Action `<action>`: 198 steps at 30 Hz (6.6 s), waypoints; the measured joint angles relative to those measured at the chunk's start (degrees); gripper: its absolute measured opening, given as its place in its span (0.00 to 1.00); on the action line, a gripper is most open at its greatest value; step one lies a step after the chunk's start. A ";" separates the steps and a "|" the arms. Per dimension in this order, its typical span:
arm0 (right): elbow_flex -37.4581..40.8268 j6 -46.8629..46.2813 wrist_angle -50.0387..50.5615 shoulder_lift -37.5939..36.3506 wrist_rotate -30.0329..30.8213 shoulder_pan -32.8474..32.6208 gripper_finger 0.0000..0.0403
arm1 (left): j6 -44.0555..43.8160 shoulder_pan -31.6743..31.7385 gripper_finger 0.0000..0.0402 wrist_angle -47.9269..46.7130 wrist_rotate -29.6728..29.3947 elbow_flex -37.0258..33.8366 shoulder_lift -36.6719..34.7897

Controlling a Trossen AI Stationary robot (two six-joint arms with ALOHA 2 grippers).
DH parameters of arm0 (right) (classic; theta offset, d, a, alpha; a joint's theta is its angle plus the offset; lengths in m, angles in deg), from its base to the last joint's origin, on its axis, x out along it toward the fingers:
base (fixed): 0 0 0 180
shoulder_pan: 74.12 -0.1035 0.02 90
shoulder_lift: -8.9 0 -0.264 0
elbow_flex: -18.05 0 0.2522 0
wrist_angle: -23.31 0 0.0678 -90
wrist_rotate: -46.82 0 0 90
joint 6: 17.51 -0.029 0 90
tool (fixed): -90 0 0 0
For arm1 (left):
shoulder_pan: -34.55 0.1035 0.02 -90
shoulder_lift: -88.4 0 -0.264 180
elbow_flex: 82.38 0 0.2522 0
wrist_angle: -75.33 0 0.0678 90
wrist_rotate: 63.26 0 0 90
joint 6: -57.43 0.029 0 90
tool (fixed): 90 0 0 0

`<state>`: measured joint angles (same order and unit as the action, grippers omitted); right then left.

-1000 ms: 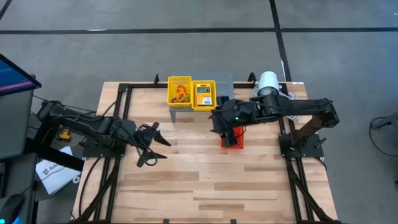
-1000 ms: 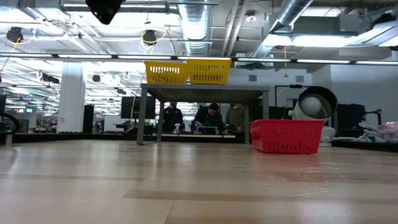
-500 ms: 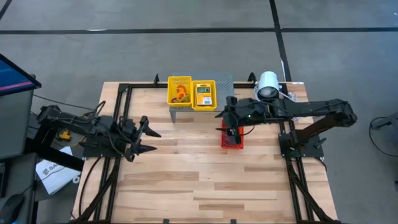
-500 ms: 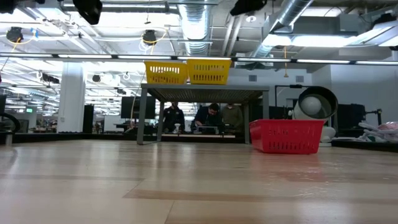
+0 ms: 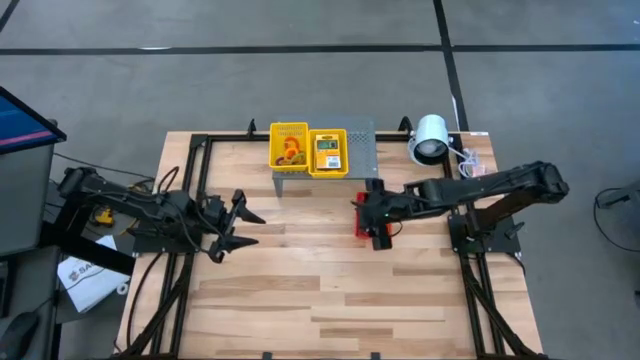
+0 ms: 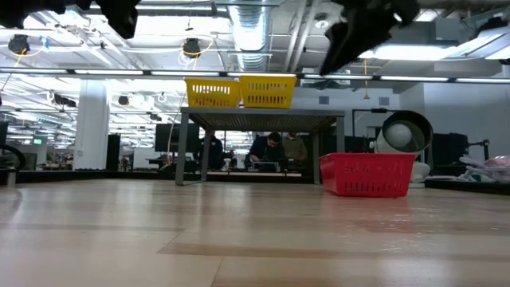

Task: Pick & Place Office Desk Supplies
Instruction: Put the red bin on the shelf

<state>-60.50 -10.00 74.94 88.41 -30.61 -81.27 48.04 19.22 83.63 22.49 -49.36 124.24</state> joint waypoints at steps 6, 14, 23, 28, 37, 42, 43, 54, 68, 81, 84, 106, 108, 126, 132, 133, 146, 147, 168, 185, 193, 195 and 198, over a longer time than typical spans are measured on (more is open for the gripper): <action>3.64 -3.54 0.56 -2.51 1.38 1.52 0.53 | -0.03 0.00 0.62 2.38 0.00 0.05 2.68; 5.61 -7.23 0.99 -1.95 2.47 3.17 0.53 | -0.06 -0.02 0.62 2.65 0.00 0.02 5.12; 9.54 -20.00 2.41 -1.84 -2.27 -1.85 0.53 | -0.07 0.00 0.62 2.91 0.00 0.02 5.59; 9.54 -23.37 2.76 -1.84 -1.43 -6.02 0.53 | -0.08 0.00 0.62 2.87 0.00 0.02 5.59; 11.85 -24.97 1.45 -0.41 0.83 -5.22 0.53 | -1.02 -0.02 0.62 2.84 0.00 0.02 5.59; 12.76 -25.15 0.21 0.52 0.22 -4.77 0.53 | -1.63 -0.04 0.62 2.25 0.00 0.02 5.61; 12.80 -25.14 0.42 0.73 -0.25 -4.79 0.53 | -1.64 -0.09 0.62 2.33 0.00 0.02 5.58; 12.78 -25.47 -1.84 8.44 -2.25 -5.54 0.53 | -2.05 -0.09 0.62 2.08 0.01 0.02 5.58; 12.76 -25.56 -2.10 10.22 -2.27 -5.43 0.41 | -2.74 -0.09 0.62 2.01 0.02 0.02 5.57; 12.76 -25.55 -1.88 10.20 -1.98 -5.43 0.03 | -3.10 -0.09 0.62 1.99 0.02 0.02 5.56; 12.76 -25.56 -1.72 10.20 -2.01 -5.13 0.05 | -3.10 -0.09 0.62 1.99 0.02 0.02 5.56; 5.82 -25.56 8.72 10.11 -3.60 -4.84 0.01 | -3.10 -0.09 0.62 1.99 0.01 0.02 5.56; 4.41 -25.56 10.33 10.11 -3.64 -5.13 0.00 | -3.10 -0.09 0.62 1.98 0.02 0.02 5.56; -11.17 -29.08 27.93 10.11 0.15 -9.92 0.00 | -3.10 -0.09 0.62 1.95 0.00 0.02 5.56; -16.22 -31.29 33.86 10.13 3.98 -12.18 0.00 | -3.10 -0.09 0.62 1.94 0.00 0.02 5.56; -17.03 -31.51 34.95 10.14 4.58 -12.54 0.00 | -3.10 -0.08 0.62 1.95 0.00 0.02 5.56; -25.76 -31.01 46.24 10.14 12.66 -12.65 0.00 | -3.13 -0.09 0.62 1.95 0.02 0.02 5.56; -26.21 -30.86 47.20 10.13 13.31 -12.41 0.00 | -3.13 -0.09 0.62 1.95 0.00 0.02 5.56; -26.89 -7.98 41.67 10.14 19.21 2.63 0.00 | -3.15 -0.09 0.62 1.97 0.00 0.02 5.57; -26.87 3.18 34.73 10.14 12.62 13.01 0.00 | -3.15 -0.08 0.62 1.97 0.00 0.02 5.56; -26.87 6.28 32.11 10.14 10.15 15.79 0.00 | -3.15 -0.07 0.62 1.97 0.00 0.02 5.56; -26.84 6.49 32.06 10.14 9.67 16.28 0.00 | -3.15 -0.09 0.62 1.97 0.00 0.02 5.56; -26.12 7.33 30.74 10.14 9.20 16.76 0.00 | -3.14 -0.08 0.62 1.97 0.00 0.02 5.56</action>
<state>-86.62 -2.66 105.68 98.54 -21.41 -64.51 44.90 19.14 85.60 22.49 -49.33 129.80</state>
